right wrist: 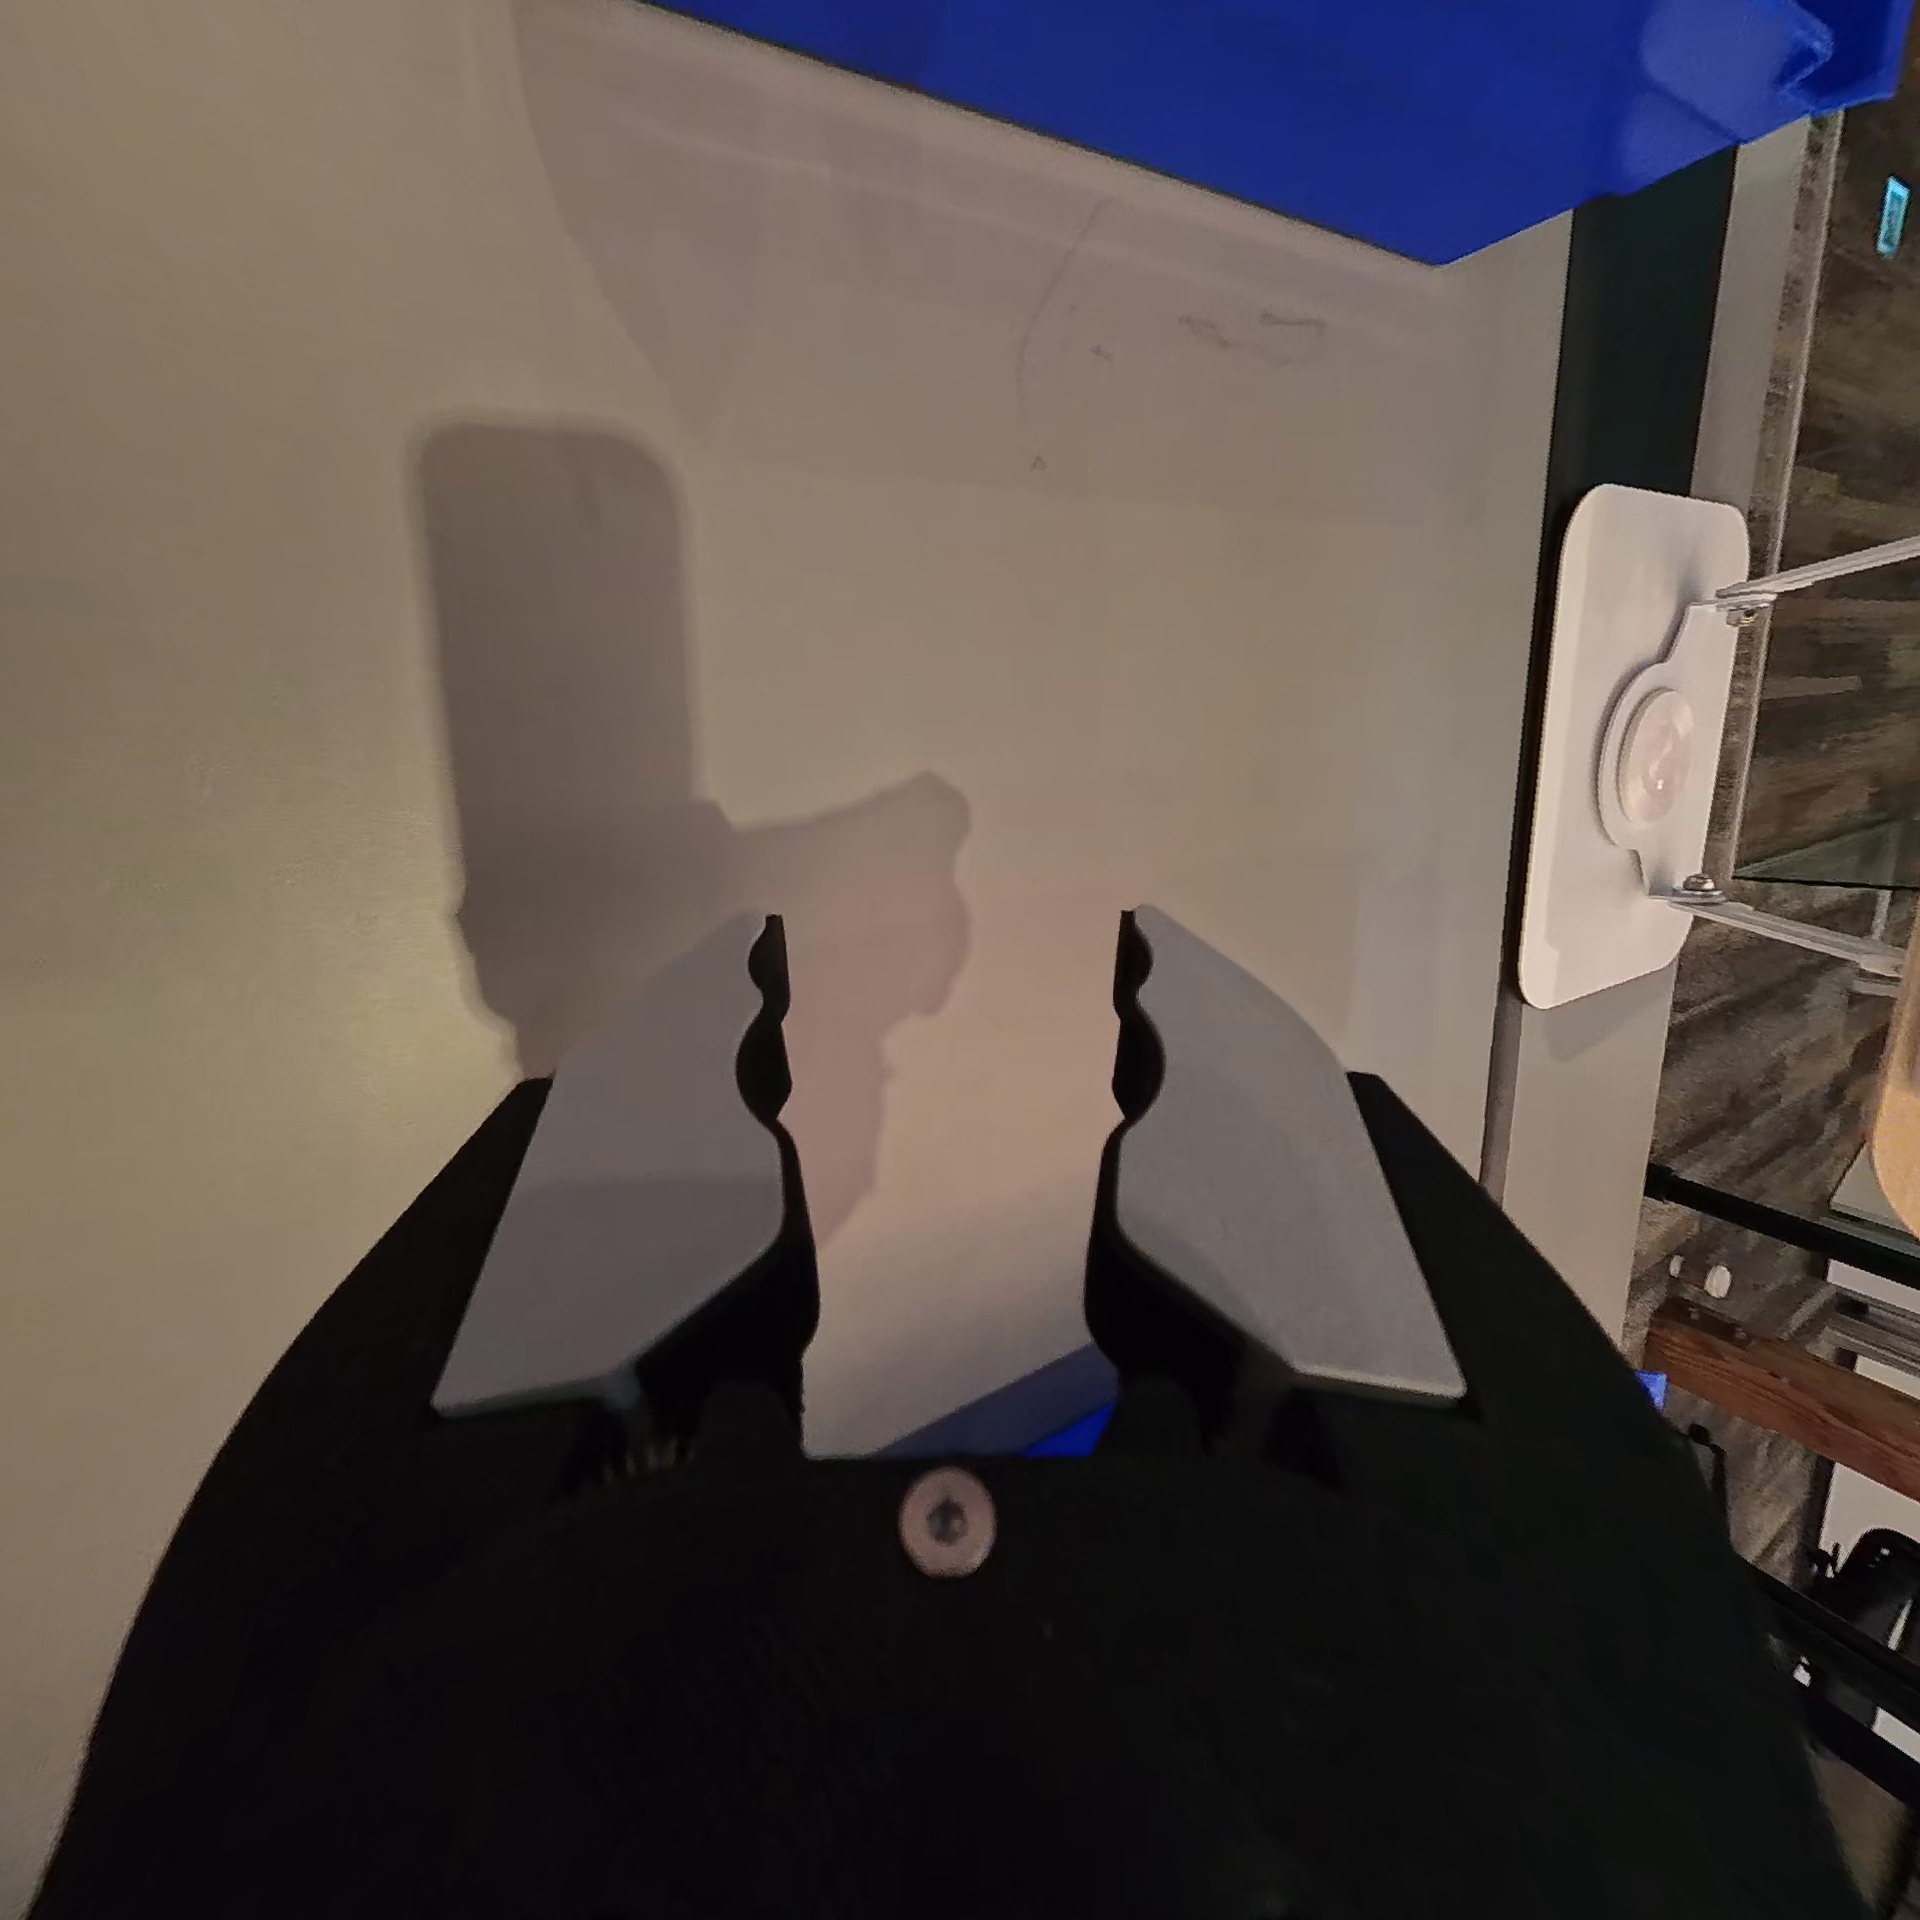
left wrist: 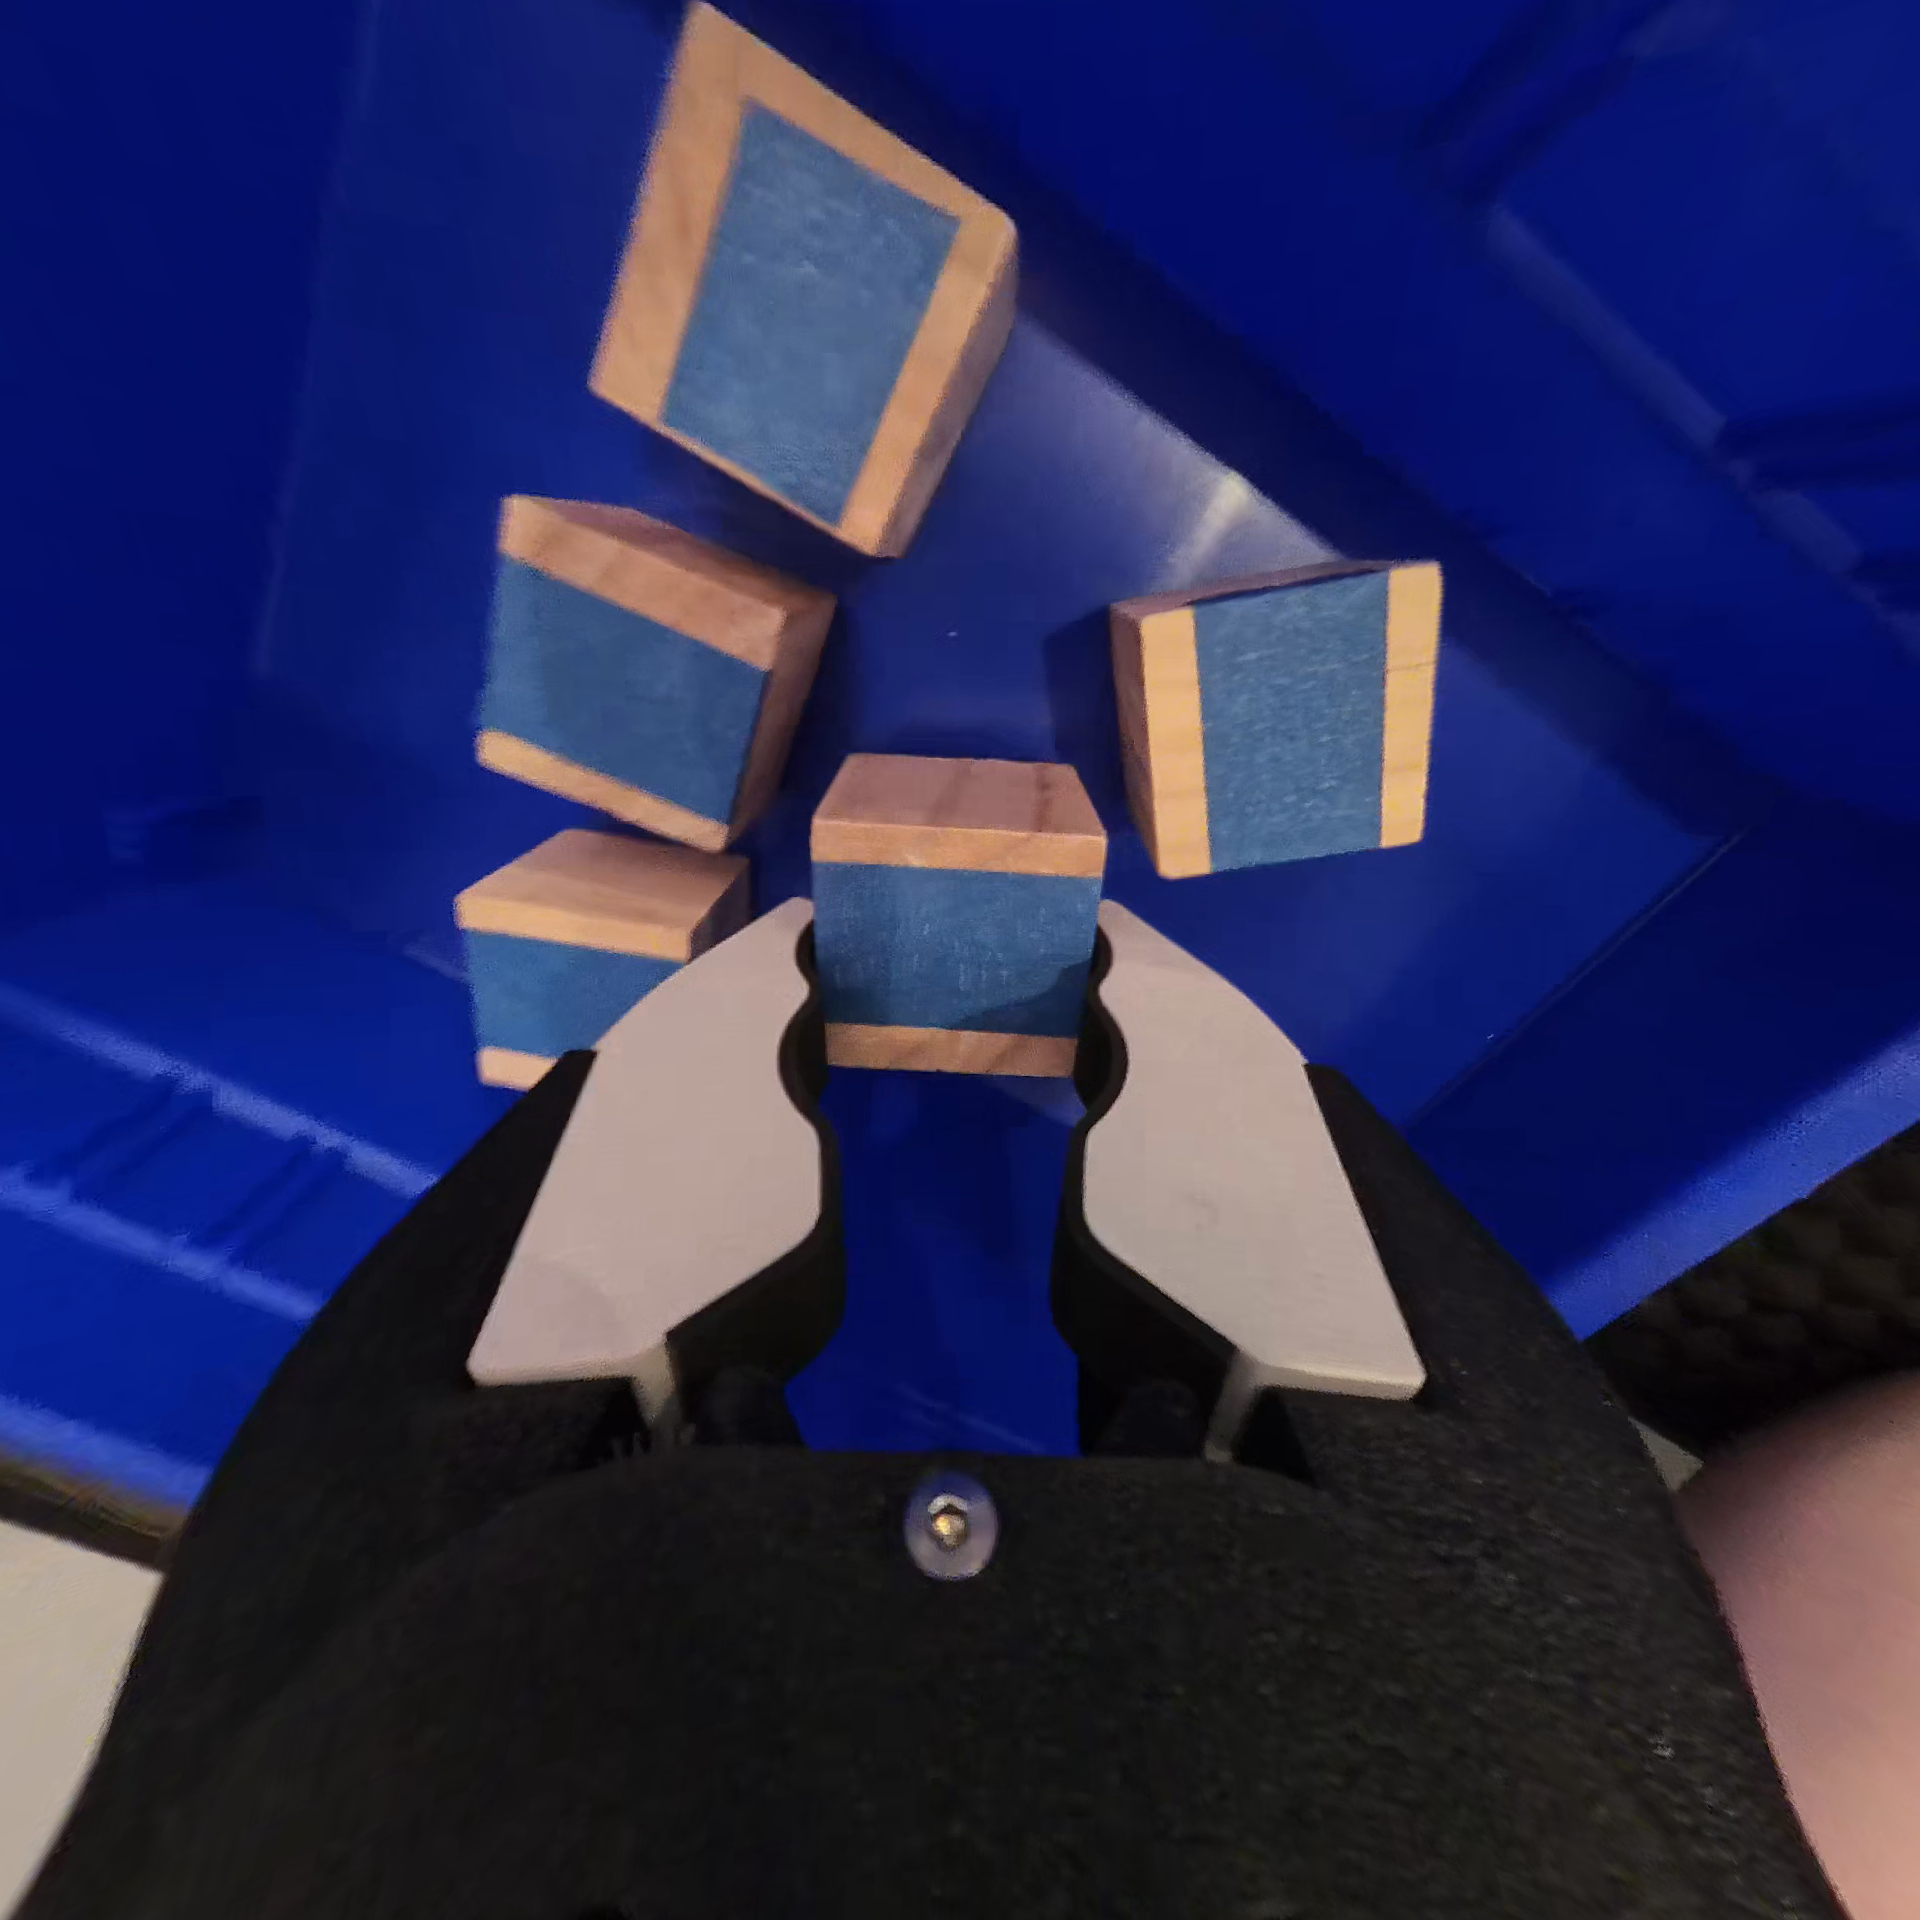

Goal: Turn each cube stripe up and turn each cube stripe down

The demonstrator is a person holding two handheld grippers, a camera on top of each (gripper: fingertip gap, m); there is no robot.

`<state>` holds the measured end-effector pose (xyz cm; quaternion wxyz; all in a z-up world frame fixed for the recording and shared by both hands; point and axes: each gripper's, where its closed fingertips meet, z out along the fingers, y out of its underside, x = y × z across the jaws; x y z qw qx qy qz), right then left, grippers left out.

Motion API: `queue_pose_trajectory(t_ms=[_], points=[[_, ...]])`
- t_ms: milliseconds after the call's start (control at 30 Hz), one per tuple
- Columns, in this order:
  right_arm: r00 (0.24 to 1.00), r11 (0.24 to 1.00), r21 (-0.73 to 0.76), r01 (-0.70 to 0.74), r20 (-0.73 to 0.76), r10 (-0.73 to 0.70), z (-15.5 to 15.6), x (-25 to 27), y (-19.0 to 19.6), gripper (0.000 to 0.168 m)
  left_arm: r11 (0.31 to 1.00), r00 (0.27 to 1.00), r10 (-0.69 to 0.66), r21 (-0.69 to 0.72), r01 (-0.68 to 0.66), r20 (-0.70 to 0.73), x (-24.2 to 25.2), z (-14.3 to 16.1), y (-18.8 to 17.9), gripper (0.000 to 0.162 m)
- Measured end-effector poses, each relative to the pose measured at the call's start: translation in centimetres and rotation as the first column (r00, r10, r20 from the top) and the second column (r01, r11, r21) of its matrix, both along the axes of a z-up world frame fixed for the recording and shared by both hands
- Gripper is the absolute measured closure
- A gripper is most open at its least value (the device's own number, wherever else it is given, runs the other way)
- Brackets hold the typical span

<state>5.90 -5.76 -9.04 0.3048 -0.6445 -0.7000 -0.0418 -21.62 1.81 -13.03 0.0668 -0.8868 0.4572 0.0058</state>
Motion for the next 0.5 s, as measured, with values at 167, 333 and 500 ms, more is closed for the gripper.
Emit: queue_pose_trajectory(t_ms=[167,333,500], points=[[1.0,1.0,0.004,0.02,-0.024,-0.02,0.3,0.0,0.6,0.107,0.962,1.0,0.005,0.275,-0.011,0.023,0.1,6.0,1.2,0.117],[0.997,0.999,0.009,0.039,-0.06,-0.038,1.0,0.3,1.4,0.107,0.843,0.946,-0.163,0.537,-0.014,0.279,5.5,13.7,1.7,0.117],[0.981,0.998,0.015,0.057,-0.185,-0.053,3.5,0.4,2.3,0.107,0.853,0.657,-0.38,0.521,-0.024,0.651,11.9,19.6,-0.7,0.117]])
